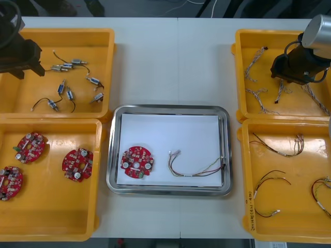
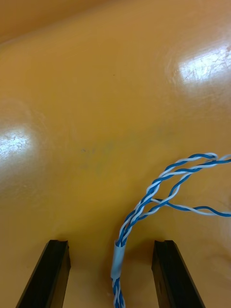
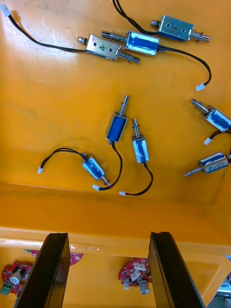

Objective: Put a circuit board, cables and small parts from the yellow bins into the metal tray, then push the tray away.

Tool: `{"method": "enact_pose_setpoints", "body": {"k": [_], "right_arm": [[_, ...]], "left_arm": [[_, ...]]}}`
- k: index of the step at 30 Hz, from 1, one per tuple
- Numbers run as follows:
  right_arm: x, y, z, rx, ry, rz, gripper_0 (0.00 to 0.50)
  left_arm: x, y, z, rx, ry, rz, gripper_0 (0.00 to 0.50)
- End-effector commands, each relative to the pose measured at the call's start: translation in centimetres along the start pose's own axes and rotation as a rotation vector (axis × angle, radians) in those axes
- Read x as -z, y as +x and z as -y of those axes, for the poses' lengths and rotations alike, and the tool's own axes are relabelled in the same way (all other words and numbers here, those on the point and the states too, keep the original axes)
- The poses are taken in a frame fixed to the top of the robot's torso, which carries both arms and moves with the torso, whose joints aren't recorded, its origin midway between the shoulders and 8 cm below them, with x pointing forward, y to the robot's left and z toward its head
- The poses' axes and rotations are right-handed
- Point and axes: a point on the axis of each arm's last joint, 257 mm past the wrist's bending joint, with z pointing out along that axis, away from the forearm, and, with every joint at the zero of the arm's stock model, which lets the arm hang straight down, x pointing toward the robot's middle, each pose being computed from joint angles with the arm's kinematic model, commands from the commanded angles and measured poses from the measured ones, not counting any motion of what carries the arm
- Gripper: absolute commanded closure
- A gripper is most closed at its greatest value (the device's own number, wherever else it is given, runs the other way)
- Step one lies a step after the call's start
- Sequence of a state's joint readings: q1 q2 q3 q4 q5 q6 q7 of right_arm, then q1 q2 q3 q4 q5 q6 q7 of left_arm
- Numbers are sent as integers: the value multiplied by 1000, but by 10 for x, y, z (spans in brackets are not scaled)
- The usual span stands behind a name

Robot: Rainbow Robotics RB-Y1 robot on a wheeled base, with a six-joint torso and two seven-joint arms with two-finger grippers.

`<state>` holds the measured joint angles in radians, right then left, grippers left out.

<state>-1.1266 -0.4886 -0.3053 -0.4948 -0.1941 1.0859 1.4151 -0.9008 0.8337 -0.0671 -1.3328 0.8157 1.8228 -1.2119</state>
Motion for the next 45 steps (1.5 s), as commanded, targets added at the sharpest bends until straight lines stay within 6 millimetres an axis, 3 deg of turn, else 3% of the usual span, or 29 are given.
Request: {"method": "enact_pose_setpoints", "body": {"k": [1, 4, 5, 7, 8, 11, 18, 27, 34, 45], "right_arm": [[9, -16, -20, 2, -13, 34, 0], [4, -13, -18, 4, -11, 36, 0], [3, -13, -18, 3, -10, 38, 60], [4, -14, -18, 5, -11, 39, 123], [2, -11, -17, 4, -9, 32, 241], [1, -9, -16, 4, -6, 28, 386], [1, -9, -14, 5, -2, 26, 488], [17, -19, -3, 24, 24, 18, 500], [57, -26, 1, 44, 40, -37, 500], [106, -19, 5, 89, 52, -93, 500]], "left_arm": [[35, -28, -21, -46, -24, 87, 17], [36, -28, -25, -41, -28, 88, 16], [35, -27, -27, -42, -31, 85, 19], [35, -28, -30, -39, -34, 89, 16], [33, -28, -32, -37, -33, 94, 17], [28, -33, -37, -19, -19, 125, 16], [18, -38, -50, 4, -29, 160, 17], [-1, -32, -70, 49, -37, 143, 18], [-19, -31, -84, 90, -28, 123, 19], [-45, -18, -81, 73, -43, 75, 16]]}}
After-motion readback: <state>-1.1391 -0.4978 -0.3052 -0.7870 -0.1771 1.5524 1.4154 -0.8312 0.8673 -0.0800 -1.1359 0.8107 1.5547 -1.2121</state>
